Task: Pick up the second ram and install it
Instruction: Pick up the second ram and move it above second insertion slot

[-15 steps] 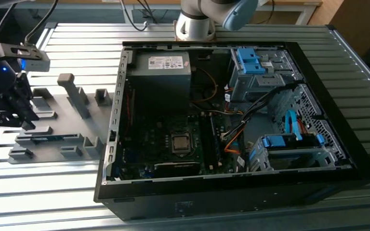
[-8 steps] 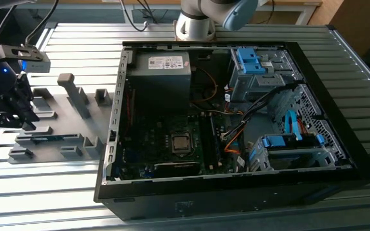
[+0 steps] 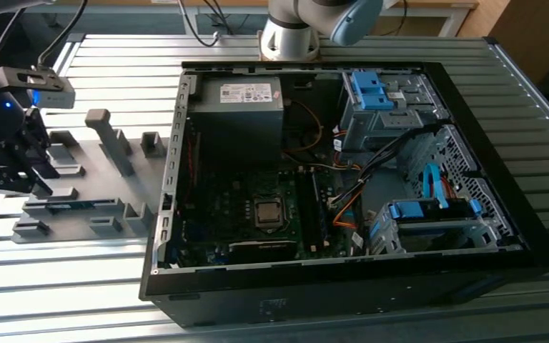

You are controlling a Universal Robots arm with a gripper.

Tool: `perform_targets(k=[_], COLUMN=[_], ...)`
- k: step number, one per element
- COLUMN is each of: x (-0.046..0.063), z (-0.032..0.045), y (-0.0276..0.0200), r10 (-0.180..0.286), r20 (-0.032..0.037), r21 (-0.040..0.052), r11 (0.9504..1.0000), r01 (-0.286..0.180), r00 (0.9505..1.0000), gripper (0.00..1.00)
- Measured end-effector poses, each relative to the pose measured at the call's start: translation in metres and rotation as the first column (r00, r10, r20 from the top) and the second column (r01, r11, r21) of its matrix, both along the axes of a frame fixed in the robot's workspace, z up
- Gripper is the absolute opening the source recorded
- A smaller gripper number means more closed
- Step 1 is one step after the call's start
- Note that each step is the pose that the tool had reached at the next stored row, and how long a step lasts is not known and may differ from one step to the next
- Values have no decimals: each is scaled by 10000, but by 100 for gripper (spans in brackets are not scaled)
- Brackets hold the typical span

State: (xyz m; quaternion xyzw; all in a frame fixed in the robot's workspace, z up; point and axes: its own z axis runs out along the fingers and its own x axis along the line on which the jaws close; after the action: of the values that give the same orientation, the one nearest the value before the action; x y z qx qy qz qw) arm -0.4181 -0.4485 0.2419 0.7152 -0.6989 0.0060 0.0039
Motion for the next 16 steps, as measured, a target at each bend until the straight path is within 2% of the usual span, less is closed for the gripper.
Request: perform_targets(k=[1, 9, 16], x=[0, 0, 0], z=[-10, -130, -200], y=[0, -20, -40], r10=[0, 1, 18], r20=[-1, 9, 96], r21=[-1, -4, -8], r11=[10000, 10000, 10000], r01=[0, -1, -18], r00=[10000, 10000, 10000], gripper=[38, 38, 38])
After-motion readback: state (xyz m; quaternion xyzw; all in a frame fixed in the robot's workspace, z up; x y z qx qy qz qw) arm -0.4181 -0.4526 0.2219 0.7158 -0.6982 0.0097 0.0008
